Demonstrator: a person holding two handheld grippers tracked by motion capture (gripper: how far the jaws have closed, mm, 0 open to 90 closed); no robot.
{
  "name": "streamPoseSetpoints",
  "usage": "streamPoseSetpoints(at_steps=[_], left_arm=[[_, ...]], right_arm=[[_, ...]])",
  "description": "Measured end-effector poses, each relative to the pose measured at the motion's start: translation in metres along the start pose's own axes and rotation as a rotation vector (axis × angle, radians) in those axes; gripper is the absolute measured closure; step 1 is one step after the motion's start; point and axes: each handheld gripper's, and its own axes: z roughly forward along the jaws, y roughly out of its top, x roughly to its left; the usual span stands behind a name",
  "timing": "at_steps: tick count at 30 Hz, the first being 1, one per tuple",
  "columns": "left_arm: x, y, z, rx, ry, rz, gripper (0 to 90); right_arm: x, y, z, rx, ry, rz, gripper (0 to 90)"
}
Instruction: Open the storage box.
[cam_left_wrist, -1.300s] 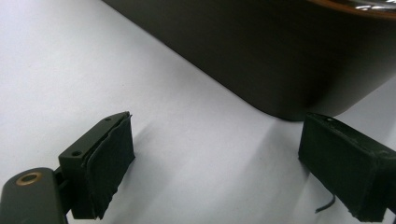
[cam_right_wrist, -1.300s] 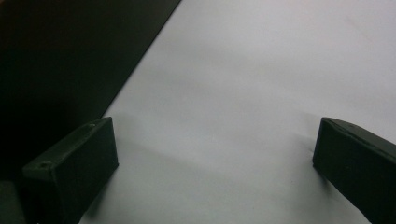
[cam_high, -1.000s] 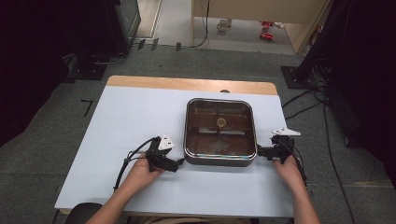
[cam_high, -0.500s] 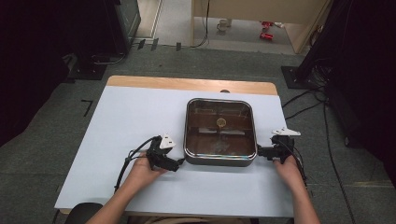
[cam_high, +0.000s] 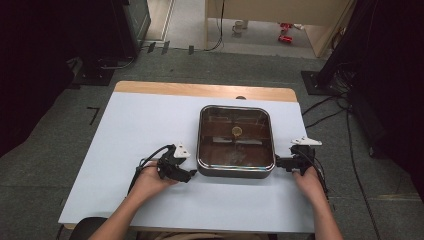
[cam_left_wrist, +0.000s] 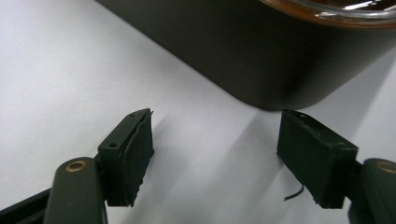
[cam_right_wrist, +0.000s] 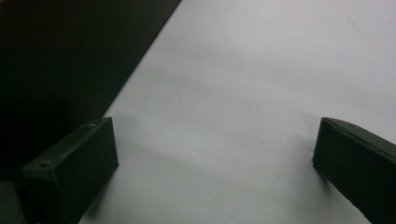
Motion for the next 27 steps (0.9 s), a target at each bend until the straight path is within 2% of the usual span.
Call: streamPoseSetpoints(at_steps=[3,9,14,17,22,25,27], left_arm=[[0.001,0.001,-0.001,0.006,-0.011,-0.008,31.9],[0.008,0.005,-0.005,0.021,-0.096,-0.056,34.1],[0.014,0.010,-0.021,-0.018,-0.136,-0.098,36.2],[0.017,0.012,-0.027,-0.022,-0.149,-0.108,36.4],[0.021,0.019,-0.042,-0.048,-0.139,-0.124,35.9],[0.022,0.027,-0.052,-0.062,-0.117,-0.097,35.4],[0.022,0.029,-0.055,-0.067,-0.116,-0.094,35.4]], right_arm=[[0.000,0.000,0.000,0.000,0.000,0.000,0.0],[0.000,0.000,0.000,0.000,0.000,-0.001,0.0],[0.000,0.000,0.000,0.000,0.000,0.000,0.0],[0.000,0.000,0.000,0.000,0.000,0.000,0.0],[0.000,0.000,0.000,0.000,0.001,0.001,0.0],[0.000,0.000,0.000,0.000,0.000,0.000,0.0],[0.000,0.000,0.000,0.000,0.000,0.000,0.0]])
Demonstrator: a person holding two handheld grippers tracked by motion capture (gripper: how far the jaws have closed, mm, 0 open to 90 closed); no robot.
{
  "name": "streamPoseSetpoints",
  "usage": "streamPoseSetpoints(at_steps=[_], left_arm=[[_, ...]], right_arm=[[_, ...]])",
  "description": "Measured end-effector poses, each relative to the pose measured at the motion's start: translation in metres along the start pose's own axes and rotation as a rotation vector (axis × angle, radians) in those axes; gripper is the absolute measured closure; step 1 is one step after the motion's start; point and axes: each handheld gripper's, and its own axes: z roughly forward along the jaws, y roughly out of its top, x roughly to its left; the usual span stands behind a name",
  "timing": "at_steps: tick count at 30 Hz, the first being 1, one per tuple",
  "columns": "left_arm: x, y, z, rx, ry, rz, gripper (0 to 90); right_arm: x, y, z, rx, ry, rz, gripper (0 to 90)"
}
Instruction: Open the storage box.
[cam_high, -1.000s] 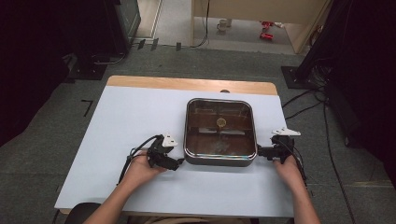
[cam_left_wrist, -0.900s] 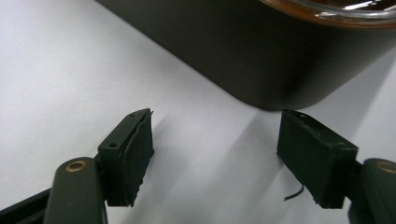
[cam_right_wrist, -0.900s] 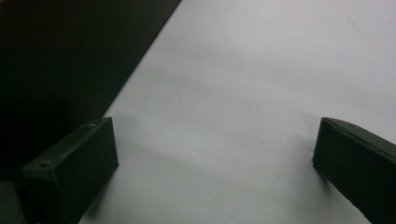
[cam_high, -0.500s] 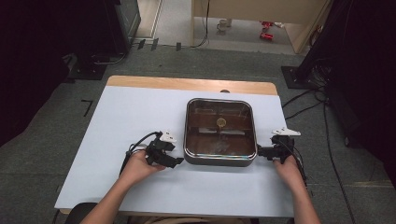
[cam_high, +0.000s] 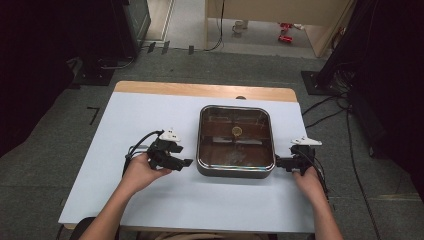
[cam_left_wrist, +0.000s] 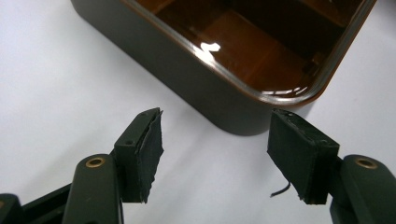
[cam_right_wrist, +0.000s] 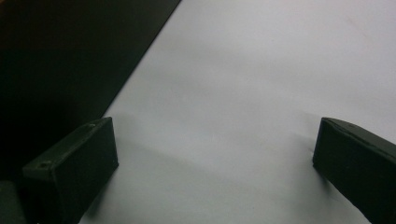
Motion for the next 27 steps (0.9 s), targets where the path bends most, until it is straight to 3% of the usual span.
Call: streamPoseSetpoints(at_steps=[5,11,20,27], left_arm=[[-0.002,0.016,-0.010,-0.024,0.004,0.033,35.0],[-0.004,0.033,-0.011,-0.031,-0.008,0.053,34.9],[-0.006,0.062,0.000,-0.032,-0.034,0.076,34.9],[-0.006,0.082,0.019,-0.025,-0.056,0.087,34.9]], right_arm=[[0.000,0.000,0.000,0.000,0.000,0.000,0.0],[0.000,0.000,0.000,0.000,0.000,0.000,0.0],[0.000,0.000,0.000,0.000,-0.001,0.000,0.0],[0.000,0.000,0.000,0.000,0.000,-0.001,0.0]])
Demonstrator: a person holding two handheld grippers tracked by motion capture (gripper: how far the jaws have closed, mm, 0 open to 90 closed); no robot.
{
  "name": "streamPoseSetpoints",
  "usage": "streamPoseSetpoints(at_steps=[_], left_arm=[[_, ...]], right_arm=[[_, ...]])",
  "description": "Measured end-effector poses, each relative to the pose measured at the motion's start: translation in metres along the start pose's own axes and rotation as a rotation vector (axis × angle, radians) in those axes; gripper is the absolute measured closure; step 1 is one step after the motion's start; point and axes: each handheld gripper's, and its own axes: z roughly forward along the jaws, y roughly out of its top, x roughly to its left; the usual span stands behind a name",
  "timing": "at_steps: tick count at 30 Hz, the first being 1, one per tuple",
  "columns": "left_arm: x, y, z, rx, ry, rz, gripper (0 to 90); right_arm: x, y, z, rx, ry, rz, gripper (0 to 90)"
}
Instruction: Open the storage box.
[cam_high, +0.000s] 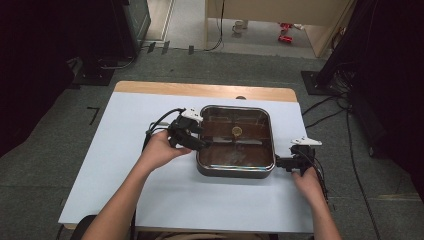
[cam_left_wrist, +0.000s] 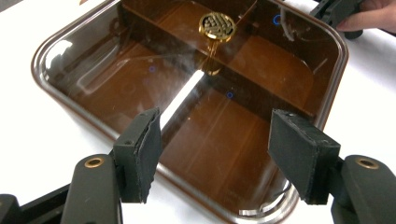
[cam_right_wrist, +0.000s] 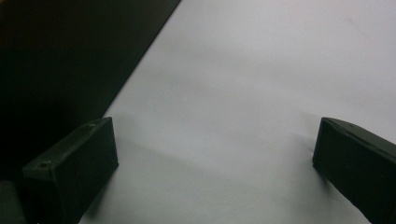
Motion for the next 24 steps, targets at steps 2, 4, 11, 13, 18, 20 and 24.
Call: streamPoseSetpoints(at_steps=[2,4,11,13,18,20,24], left_arm=[[0.000,0.002,0.002,0.000,-0.002,0.002,35.0],[0.001,0.007,0.010,-0.007,-0.005,0.008,34.9],[0.005,0.014,0.027,-0.009,0.002,0.005,35.1],[0.006,0.016,0.034,-0.010,0.004,0.005,35.1],[0.006,0.022,0.049,0.000,-0.003,0.013,34.8],[0.004,0.024,0.053,0.002,-0.006,0.026,34.9],[0.002,0.027,0.064,-0.014,-0.005,0.045,35.2]], right_arm=[[0.000,0.000,0.000,0.000,0.000,0.000,0.0],[0.000,0.000,0.000,0.001,0.000,0.002,0.0],[0.000,0.000,0.000,-0.001,-0.001,0.001,0.0],[0.000,0.000,0.000,0.000,0.000,-0.001,0.0],[0.000,0.000,0.000,0.000,0.000,0.002,0.0],[0.000,0.000,0.000,0.000,0.000,0.002,0.0],[0.000,0.000,0.000,0.000,0.000,0.002,0.0]])
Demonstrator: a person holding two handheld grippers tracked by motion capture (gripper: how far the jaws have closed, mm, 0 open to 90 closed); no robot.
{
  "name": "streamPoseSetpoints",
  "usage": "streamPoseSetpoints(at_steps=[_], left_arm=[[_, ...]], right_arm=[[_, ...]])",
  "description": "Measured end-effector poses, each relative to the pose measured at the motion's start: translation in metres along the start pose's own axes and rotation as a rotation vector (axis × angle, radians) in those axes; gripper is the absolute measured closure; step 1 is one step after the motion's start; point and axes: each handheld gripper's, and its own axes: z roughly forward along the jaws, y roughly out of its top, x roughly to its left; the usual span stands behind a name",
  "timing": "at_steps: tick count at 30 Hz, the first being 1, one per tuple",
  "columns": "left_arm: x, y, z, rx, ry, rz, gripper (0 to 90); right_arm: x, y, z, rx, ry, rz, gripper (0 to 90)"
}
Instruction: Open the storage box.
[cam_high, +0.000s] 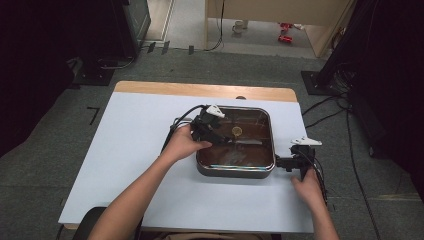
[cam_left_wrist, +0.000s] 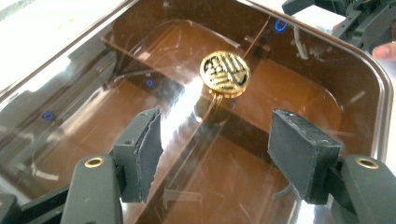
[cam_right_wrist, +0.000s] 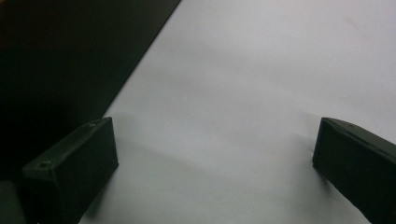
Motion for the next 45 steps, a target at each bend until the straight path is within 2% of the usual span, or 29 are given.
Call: streamPoseSetpoints(at_steps=[4,7,13,17,19,23,25,30,38,45], left_arm=[[0.000,0.003,0.012,0.009,-0.002,0.012,35.4],[-0.001,0.007,0.021,-0.008,-0.003,0.019,36.3],[-0.004,0.011,0.033,-0.004,0.002,0.038,39.2],[-0.004,0.012,0.037,-0.011,-0.011,0.033,42.8],[-0.006,0.012,0.040,-0.015,-0.001,0.047,43.2],[-0.007,0.011,0.040,-0.022,0.003,0.060,49.8],[-0.007,0.011,0.041,-0.033,-0.003,0.058,57.6],[-0.003,0.010,0.040,-0.049,-0.030,0.042,58.8],[-0.005,0.012,0.038,-0.034,-0.015,0.049,59.0],[-0.006,0.016,0.028,-0.056,-0.011,0.044,59.1]], right_arm=[[0.000,0.000,0.000,0.000,0.000,-0.001,0.0],[0.000,0.000,0.000,-0.001,0.000,-0.001,0.0],[0.000,0.000,0.000,-0.001,0.000,-0.002,0.0],[0.000,0.000,0.000,-0.001,0.000,0.000,0.0],[0.000,0.000,0.000,-0.001,-0.001,0.000,0.0],[0.000,0.000,0.000,0.000,0.000,-0.001,0.0],[0.000,0.000,0.000,0.000,0.000,-0.002,0.0],[0.000,0.000,0.000,-0.001,-0.001,0.000,0.0],[0.000,0.000,0.000,0.000,-0.001,-0.001,0.0],[0.000,0.000,0.000,0.000,-0.001,-0.001,0.0]])
